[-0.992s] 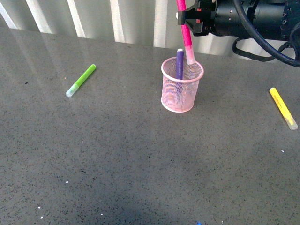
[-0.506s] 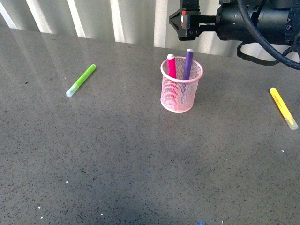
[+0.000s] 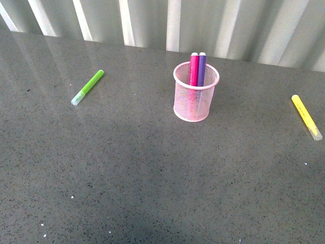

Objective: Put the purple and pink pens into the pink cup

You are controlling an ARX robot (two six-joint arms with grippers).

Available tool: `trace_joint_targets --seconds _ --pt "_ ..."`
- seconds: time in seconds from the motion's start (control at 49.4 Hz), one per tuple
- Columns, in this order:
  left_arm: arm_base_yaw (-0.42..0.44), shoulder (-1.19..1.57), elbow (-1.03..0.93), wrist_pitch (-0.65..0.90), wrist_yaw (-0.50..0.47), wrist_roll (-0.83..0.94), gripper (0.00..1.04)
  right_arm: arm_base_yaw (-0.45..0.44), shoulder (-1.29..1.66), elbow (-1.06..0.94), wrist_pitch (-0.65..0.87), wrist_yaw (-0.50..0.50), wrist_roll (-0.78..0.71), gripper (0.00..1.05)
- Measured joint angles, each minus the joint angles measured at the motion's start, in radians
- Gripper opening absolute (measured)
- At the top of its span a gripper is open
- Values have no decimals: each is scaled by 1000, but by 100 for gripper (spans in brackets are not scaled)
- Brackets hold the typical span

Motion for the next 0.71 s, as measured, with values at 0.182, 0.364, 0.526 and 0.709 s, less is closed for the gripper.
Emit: trace_joint_targets --seconds 0.182,0.364,0.526,0.709 --pt "0 0 0 0 0 0 98 -98 -509 -274 -282 -48 -12 89" --pt "0 0 0 0 0 0 98 -20 -658 -446 -467 48 56 48" --pt "0 0 0 0 -1 0 98 -10 -745 -547 -438 55 61 14" --pt "0 0 0 0 -1 0 98 -10 -808 -621 -435 56 63 3"
